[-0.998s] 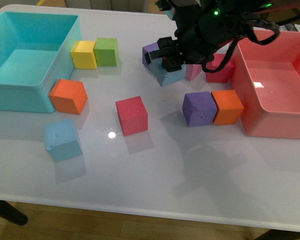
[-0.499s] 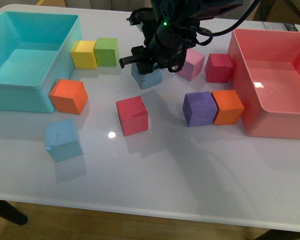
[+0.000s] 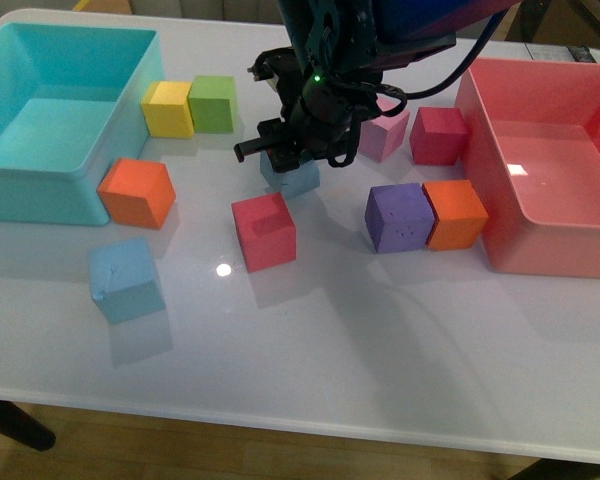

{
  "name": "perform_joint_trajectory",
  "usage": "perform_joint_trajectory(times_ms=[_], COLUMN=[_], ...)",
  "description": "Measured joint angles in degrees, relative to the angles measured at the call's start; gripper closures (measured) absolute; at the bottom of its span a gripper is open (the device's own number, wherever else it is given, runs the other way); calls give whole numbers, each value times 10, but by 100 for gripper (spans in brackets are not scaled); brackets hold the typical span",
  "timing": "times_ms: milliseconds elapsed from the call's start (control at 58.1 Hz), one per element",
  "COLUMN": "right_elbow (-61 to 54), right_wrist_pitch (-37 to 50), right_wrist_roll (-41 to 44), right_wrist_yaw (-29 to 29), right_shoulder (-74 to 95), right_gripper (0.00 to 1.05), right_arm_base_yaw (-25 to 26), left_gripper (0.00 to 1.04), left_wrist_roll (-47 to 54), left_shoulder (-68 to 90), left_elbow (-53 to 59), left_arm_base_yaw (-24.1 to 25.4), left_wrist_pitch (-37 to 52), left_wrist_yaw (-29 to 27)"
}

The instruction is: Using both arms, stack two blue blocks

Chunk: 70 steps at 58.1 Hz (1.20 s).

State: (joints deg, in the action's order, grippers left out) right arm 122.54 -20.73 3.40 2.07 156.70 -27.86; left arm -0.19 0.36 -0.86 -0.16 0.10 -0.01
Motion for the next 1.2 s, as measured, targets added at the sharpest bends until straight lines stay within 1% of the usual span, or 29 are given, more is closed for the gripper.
perform_joint_trajectory(times_ms=[293, 413, 602, 671, 688, 757, 861, 964, 1015, 1102, 1205], right_elbow=[28, 25, 8, -13, -19, -38, -79, -141, -181, -254, -364], right_wrist_pitch=[-8, -1, 14, 29, 33, 46, 73, 117, 144, 185, 249], right_wrist_roll=[0, 0, 0, -4, -5, -6, -6, -6, -9, -8, 4], right_wrist_yaw=[6, 7, 9, 5, 3, -2, -16, -29, -35, -29, -27], right_shoulder=[18, 18, 14, 0, -6, -27, -76, -148, -189, -257, -346], right_gripper=[73, 52, 24, 9, 7, 9, 9, 9, 9, 9, 9], right_arm_base_yaw=[-2, -2, 0, 4, 5, 8, 13, 20, 25, 33, 48], left_gripper=[9, 9, 9, 9, 9, 9, 9, 9, 9, 9, 9], left_wrist_roll=[0, 0, 0, 0, 0, 0, 0, 0, 0, 0, 0], left_shoulder=[0, 0, 0, 0, 0, 0, 0, 0, 0, 0, 0], left_elbow=[0, 0, 0, 0, 0, 0, 0, 0, 0, 0, 0], left_arm_base_yaw=[0, 0, 0, 0, 0, 0, 0, 0, 0, 0, 0], left_wrist_pitch=[0, 0, 0, 0, 0, 0, 0, 0, 0, 0, 0], left_wrist_yaw=[0, 0, 0, 0, 0, 0, 0, 0, 0, 0, 0])
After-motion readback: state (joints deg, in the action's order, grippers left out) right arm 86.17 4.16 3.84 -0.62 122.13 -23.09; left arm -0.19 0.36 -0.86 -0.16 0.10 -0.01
